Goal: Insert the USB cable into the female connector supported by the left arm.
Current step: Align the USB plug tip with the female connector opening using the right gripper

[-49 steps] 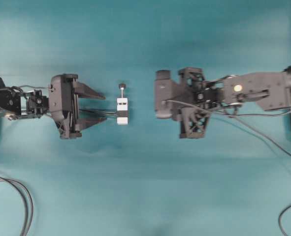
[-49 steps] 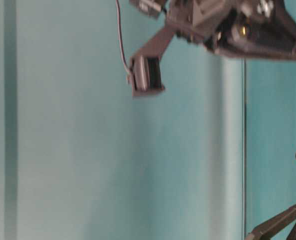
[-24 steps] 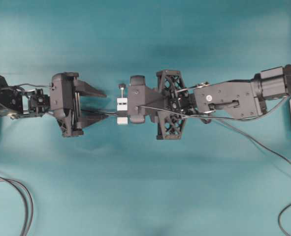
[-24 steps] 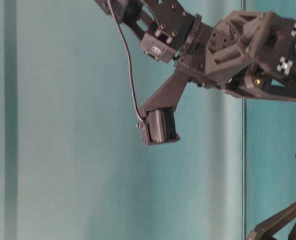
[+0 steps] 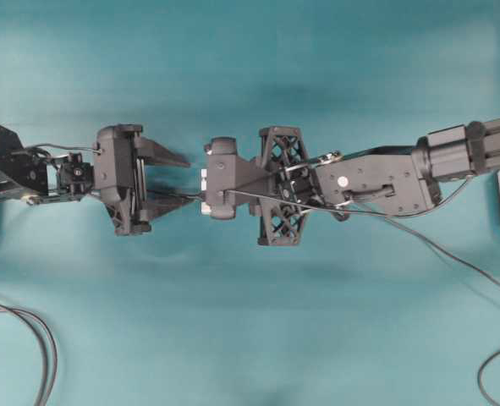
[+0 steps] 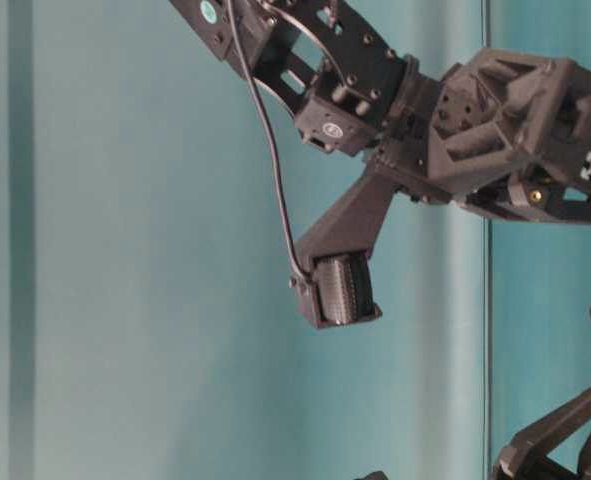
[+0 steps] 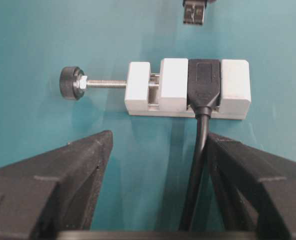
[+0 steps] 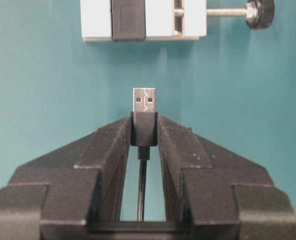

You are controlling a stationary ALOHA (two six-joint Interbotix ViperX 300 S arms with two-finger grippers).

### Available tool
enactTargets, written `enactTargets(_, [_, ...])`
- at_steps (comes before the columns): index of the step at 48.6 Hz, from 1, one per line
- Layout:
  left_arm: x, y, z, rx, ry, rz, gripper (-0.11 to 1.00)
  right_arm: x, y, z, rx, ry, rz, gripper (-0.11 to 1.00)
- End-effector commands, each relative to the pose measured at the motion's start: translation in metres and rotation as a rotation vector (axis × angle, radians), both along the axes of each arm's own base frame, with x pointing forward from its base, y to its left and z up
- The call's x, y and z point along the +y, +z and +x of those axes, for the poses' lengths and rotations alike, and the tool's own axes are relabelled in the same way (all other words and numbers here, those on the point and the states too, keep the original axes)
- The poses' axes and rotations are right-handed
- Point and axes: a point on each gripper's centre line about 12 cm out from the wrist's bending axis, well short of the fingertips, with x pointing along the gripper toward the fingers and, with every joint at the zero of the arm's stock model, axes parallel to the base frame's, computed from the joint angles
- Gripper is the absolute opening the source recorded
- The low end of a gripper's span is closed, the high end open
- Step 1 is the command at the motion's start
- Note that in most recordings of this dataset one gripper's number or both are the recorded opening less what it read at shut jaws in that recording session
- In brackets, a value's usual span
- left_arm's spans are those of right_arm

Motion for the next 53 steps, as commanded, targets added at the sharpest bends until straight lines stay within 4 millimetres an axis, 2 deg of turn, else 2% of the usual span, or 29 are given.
enactTargets(1, [0.001,0.007,0.006,-0.032,-0.008,0.018,0.76,0.001,0.013,0.010,-0.045,0.002,0.001,0.22])
enactTargets(53, [-0.005,0.005,0.014,-0.035,-0.028,0.017,0.76,0.004,0.011,0.023,-0.080,0.020,0.010,0.22])
